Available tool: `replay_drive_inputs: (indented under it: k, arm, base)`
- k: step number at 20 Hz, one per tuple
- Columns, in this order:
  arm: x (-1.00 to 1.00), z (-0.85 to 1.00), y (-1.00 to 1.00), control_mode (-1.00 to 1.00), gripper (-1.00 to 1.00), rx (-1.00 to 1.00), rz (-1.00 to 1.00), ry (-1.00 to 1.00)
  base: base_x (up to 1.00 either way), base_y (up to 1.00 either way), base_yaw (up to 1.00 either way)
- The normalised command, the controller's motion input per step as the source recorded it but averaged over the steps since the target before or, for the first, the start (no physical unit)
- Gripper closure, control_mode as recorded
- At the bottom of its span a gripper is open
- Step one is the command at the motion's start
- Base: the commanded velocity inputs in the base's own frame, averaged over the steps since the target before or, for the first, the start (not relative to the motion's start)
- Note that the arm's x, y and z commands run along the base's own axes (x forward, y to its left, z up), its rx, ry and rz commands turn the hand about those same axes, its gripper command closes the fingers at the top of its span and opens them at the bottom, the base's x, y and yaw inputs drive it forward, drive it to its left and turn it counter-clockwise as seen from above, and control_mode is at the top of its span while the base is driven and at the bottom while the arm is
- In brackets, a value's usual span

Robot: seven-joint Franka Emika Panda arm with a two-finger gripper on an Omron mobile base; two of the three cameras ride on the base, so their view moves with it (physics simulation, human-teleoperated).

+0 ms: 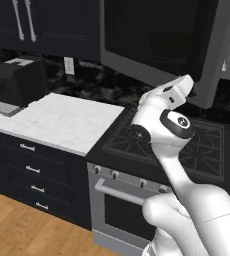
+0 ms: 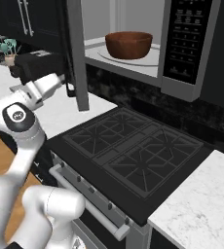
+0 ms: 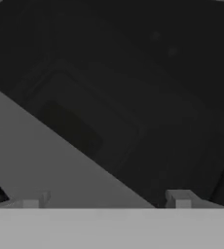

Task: Pick the sweet potato from the sink and place it in the bowl. Then pick the bowl and place it in the microwave. Then close the microwave door and press the start button.

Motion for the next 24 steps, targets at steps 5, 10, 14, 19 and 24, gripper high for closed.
replay_drive_inputs:
  k: [5,10,14,19,24]
  arm:
    - [0.47,0.24,-0.64,-1.0,-1.0,0.13,0.09,0.0]
    - [0.61,0.22,-0.45,-1.0,-1.0,0.12,0.09,0.0]
    - [0.58,0.15,-0.39,-1.0,-1.0,0.17,0.11,0.0]
    - [0.77,0.02,-0.31,-1.0,-1.0,0.17,0.13,0.0]
    - [0.78,0.0,-0.24,-1.0,-1.0,0.17,0.12,0.0]
  base:
    - [0.0,0.0,0.0]
    - [0.0,0.0,0.0]
    - [0.0,0.0,0.0]
    - [0.0,0.0,0.0]
    - [0.0,0.0,0.0]
